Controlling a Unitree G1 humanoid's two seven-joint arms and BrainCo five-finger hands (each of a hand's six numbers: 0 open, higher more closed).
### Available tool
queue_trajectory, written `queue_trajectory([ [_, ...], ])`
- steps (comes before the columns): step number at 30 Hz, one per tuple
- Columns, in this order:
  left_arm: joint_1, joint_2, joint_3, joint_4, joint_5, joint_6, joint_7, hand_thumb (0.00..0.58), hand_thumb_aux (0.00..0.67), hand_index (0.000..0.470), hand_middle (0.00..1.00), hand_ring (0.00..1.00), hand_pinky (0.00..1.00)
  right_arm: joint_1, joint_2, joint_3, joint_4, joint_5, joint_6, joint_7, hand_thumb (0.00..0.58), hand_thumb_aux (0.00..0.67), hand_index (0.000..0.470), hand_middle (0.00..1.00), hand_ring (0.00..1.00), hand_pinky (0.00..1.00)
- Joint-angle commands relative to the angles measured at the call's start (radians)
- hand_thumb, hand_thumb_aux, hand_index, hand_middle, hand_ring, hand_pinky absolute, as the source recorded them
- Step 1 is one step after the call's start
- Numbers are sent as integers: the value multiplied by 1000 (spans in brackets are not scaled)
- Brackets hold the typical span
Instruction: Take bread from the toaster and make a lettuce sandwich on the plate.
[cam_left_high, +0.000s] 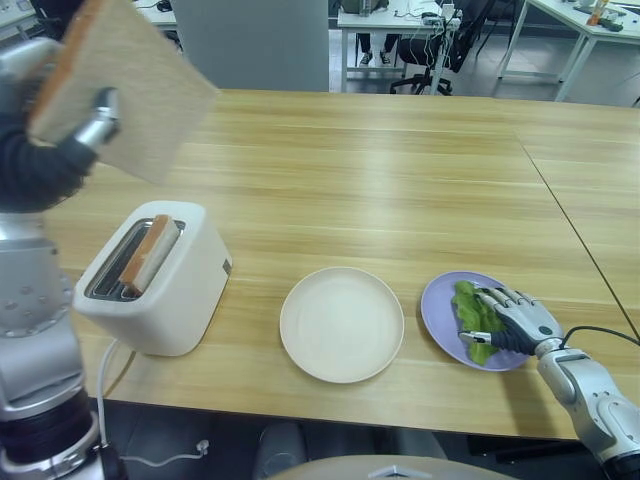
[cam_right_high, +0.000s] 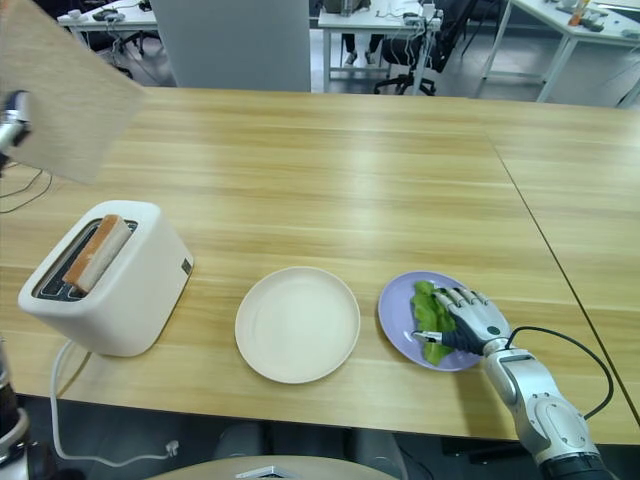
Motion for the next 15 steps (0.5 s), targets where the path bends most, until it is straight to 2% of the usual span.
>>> queue_trajectory([
  [1,-7,-39,-136,-29,-52,47,-77,580,670,460,1000,1000,1000,1,-14,27,-6,-11,14,13,216,139,96,0,0,0],
  [2,-5,-54,-187,-31,-59,57,-102,580,670,460,1000,1000,1000,-3,-16,32,-3,-14,17,10,340,239,164,0,0,0],
  [3,0,-66,-245,-30,-69,70,-133,580,670,460,1000,1000,1000,-5,-17,36,-1,-15,19,7,340,239,164,0,0,0],
  [4,7,-75,-300,-27,-61,73,-159,580,670,460,1000,1000,1000,-7,-18,39,2,-17,22,2,564,560,384,0,0,0],
  [5,11,-86,-344,-17,-52,76,-177,580,670,460,1000,1000,1000,-9,-18,41,3,-17,24,-7,580,670,460,0,0,0],
  [10,19,-96,-541,112,25,61,-264,580,670,460,1000,1000,1000,-20,-17,49,3,-17,27,-37,580,670,460,0,0,0],
  [15,15,-115,-663,285,99,18,-289,580,670,460,1000,1000,1000,-33,-20,49,0,-12,21,-66,580,670,460,0,0,0],
])
